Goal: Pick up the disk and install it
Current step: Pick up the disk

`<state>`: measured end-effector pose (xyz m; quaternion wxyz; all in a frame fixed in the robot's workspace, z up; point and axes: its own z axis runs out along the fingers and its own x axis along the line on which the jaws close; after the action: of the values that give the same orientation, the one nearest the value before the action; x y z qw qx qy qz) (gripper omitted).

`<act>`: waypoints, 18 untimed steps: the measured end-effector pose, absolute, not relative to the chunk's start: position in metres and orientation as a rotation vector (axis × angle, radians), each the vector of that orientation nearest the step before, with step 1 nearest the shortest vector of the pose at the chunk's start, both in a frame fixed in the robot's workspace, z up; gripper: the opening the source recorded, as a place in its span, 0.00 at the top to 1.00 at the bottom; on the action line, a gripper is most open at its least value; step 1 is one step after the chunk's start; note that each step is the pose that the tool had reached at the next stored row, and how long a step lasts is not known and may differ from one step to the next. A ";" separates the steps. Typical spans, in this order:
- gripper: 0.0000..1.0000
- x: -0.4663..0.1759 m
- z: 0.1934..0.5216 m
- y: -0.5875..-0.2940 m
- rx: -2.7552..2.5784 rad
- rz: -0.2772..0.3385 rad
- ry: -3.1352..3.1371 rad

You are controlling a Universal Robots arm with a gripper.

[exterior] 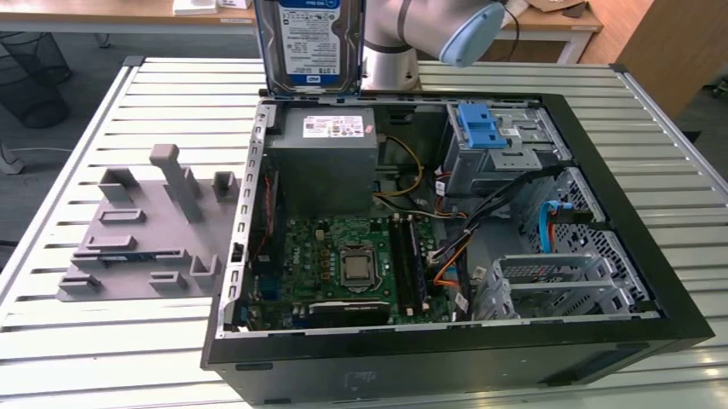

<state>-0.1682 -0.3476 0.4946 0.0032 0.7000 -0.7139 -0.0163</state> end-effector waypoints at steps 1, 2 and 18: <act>0.63 -0.168 0.495 -0.348 2.195 -0.051 -2.238; 0.63 -0.168 0.495 -0.348 2.195 -0.051 -2.238; 0.63 -0.160 0.495 -0.349 2.195 -0.051 -2.238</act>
<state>-0.1596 -0.3490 0.4946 0.0032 0.7001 -0.7139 -0.0163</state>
